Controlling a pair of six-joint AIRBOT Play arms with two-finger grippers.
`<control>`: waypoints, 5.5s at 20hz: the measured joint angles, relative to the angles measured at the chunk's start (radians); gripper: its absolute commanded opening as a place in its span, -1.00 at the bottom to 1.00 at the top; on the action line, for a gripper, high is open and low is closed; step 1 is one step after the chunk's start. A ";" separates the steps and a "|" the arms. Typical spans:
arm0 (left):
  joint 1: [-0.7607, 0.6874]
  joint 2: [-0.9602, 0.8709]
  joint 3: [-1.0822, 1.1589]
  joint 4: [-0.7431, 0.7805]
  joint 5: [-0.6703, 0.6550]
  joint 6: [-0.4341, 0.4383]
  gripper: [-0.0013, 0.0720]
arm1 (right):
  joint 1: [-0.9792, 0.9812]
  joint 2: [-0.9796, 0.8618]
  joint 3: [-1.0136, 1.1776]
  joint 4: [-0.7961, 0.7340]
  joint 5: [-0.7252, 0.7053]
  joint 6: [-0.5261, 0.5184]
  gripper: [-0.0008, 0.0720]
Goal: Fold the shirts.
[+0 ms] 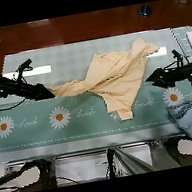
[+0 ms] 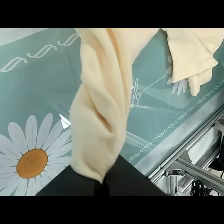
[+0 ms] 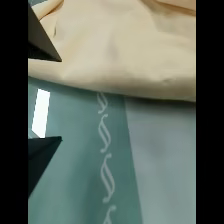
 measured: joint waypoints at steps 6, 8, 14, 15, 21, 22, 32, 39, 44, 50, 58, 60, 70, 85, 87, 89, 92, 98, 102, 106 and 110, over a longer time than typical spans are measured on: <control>0.000 0.000 0.000 0.000 0.000 0.004 -0.90 | 0.212 -0.039 -0.020 0.027 -0.143 0.077 -0.20; 0.000 0.000 0.000 0.000 0.000 0.010 -0.90 | 0.270 -0.058 -0.024 0.016 -0.183 0.101 -0.91; 0.042 0.002 0.012 -0.271 -0.015 0.081 -0.91 | 0.306 0.065 0.025 0.047 -0.237 0.087 -0.92; 0.055 0.006 0.022 -0.372 -0.018 0.105 -0.91 | 0.300 0.119 0.053 0.053 -0.233 0.082 -0.92; 0.102 0.105 0.208 -0.908 -0.054 0.224 -0.91 | 0.277 0.430 0.334 0.046 -0.184 0.112 -0.92; 0.105 0.138 0.261 -0.950 -0.056 0.233 -0.91 | 0.276 0.466 0.388 0.045 -0.181 0.130 -0.92; 0.237 0.567 0.699 -0.879 0.138 0.248 -0.91 | 0.274 0.657 0.832 0.037 -0.127 0.341 -0.92; 0.275 0.817 0.739 -0.274 0.196 -0.082 -0.91 | 0.274 0.688 1.060 -0.141 0.172 0.504 -0.92; 0.280 0.872 0.719 -0.084 0.026 -0.241 -0.91 | 0.274 0.636 1.095 -0.296 0.575 0.556 -0.92; 0.280 0.881 0.462 -0.114 -0.072 -0.294 -0.91 | 0.276 0.438 1.083 -0.308 0.727 0.508 -0.92; 0.214 0.775 -0.019 -0.193 0.180 -0.200 -0.91 | 0.287 0.071 1.081 -0.229 0.597 0.425 -0.92; 0.134 0.702 -0.086 -0.204 0.261 -0.160 -0.91 | 0.314 -0.004 1.081 -0.196 0.522 0.402 -0.92; -0.095 0.267 -0.155 -0.212 0.726 -0.017 -0.90 | 0.372 -0.290 1.081 -0.260 0.206 0.353 -0.91; -0.191 0.051 -0.122 -0.315 0.901 0.087 0.42 | 0.346 -0.454 1.081 -0.237 0.116 0.308 0.23; -0.132 0.058 -0.092 -0.288 0.826 0.096 0.42 | 0.311 -0.403 1.081 -0.269 0.158 0.285 0.23; -0.044 0.061 -0.072 -0.252 0.708 0.087 0.42 | 0.266 -0.356 1.081 -0.360 0.227 0.271 0.23; 0.067 0.061 -0.084 -0.223 0.496 0.049 0.42 | 0.196 -0.322 1.067 -0.491 0.360 0.255 0.23; 0.092 0.030 -0.195 -0.209 0.306 0.043 0.42 | 0.131 -0.304 0.931 -0.553 0.478 0.213 0.31; 0.042 -0.045 -0.217 -0.229 0.277 0.048 0.52 | 0.121 -0.302 0.816 -0.523 0.490 0.180 0.34; -0.011 -0.124 -0.221 -0.246 0.301 0.051 0.52 | 0.119 -0.302 0.726 -0.481 0.491 0.151 0.34; -0.059 -0.176 -0.193 -0.253 0.323 0.051 0.52 | 0.119 -0.302 0.674 -0.415 0.471 0.132 0.34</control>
